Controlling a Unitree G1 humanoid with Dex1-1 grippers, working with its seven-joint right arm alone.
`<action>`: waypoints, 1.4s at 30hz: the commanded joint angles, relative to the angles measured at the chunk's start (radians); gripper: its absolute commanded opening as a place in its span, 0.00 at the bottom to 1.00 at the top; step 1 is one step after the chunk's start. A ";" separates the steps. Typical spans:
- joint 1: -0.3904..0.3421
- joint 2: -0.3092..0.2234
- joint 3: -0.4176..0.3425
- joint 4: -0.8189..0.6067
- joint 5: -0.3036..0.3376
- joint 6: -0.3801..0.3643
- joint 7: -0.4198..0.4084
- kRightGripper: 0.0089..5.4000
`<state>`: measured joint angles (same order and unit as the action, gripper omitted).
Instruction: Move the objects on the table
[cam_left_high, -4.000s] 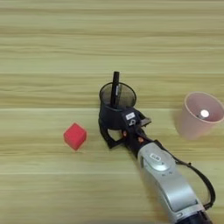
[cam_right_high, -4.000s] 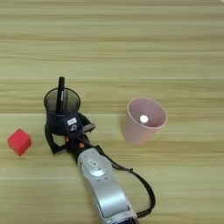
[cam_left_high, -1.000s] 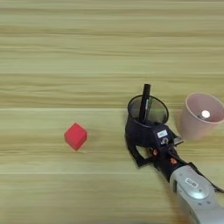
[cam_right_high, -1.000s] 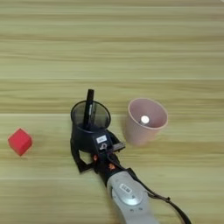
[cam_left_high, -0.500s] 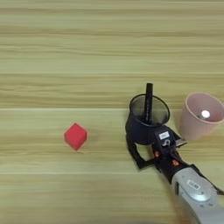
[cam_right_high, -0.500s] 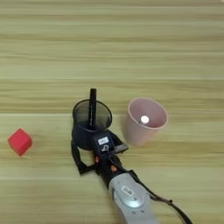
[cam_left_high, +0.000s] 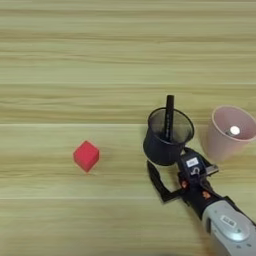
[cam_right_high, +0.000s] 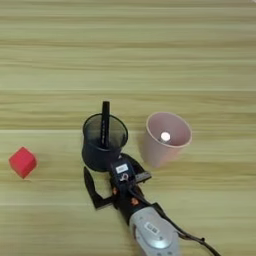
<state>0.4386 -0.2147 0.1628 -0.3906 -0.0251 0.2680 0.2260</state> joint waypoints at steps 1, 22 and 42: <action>0.061 -0.042 -0.003 0.006 -0.027 0.072 0.005 1.00; 0.249 -0.179 0.013 -0.302 0.028 0.201 0.155 1.00; 0.130 -0.215 -0.046 -0.562 0.227 0.263 0.290 1.00</action>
<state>0.5899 -0.4163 0.1262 -0.8933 0.1727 0.5396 0.5206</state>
